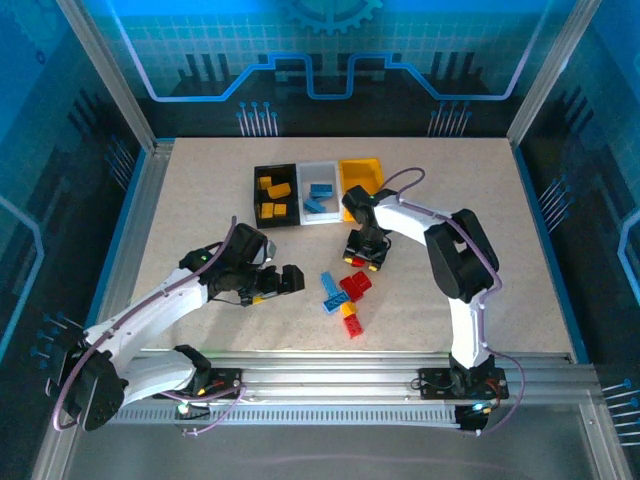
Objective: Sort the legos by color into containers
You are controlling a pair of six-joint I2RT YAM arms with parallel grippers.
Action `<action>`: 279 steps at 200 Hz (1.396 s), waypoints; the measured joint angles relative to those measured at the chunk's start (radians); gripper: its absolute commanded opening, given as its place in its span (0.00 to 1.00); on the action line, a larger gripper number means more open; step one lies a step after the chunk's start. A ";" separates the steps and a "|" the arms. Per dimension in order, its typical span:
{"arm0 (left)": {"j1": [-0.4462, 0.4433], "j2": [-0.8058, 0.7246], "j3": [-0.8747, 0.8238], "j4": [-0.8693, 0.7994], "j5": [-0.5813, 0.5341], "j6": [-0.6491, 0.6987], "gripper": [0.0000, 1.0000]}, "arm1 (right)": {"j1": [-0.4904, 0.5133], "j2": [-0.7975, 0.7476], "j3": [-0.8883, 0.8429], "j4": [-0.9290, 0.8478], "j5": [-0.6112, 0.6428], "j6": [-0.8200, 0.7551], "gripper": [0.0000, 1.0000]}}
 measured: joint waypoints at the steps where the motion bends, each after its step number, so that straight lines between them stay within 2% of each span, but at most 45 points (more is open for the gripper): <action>1: 0.000 0.000 0.000 0.000 0.000 0.000 0.99 | 0.000 0.000 0.001 -0.001 0.000 0.000 0.48; 50: 0.004 -0.005 -0.002 0.000 0.000 0.000 0.99 | -0.002 0.003 0.009 -0.004 0.003 -0.006 0.40; 129: 0.008 -0.015 -0.010 0.000 0.000 0.000 0.99 | -0.029 -0.085 0.048 0.006 0.030 -0.073 0.38; 169: 0.008 -0.017 -0.010 -0.014 0.000 0.001 0.99 | -0.100 -0.072 0.235 -0.018 0.050 -0.118 0.38; 216: 0.008 -0.025 -0.010 -0.042 0.000 0.002 0.99 | -0.177 0.106 0.541 -0.027 0.051 -0.148 0.39; 259: 0.008 -0.031 -0.009 -0.067 0.000 0.001 0.99 | -0.189 0.306 0.758 -0.069 0.026 -0.160 0.52; 279: 0.008 -0.032 -0.005 -0.079 0.000 0.002 0.99 | -0.190 0.338 0.793 -0.079 0.019 -0.166 0.55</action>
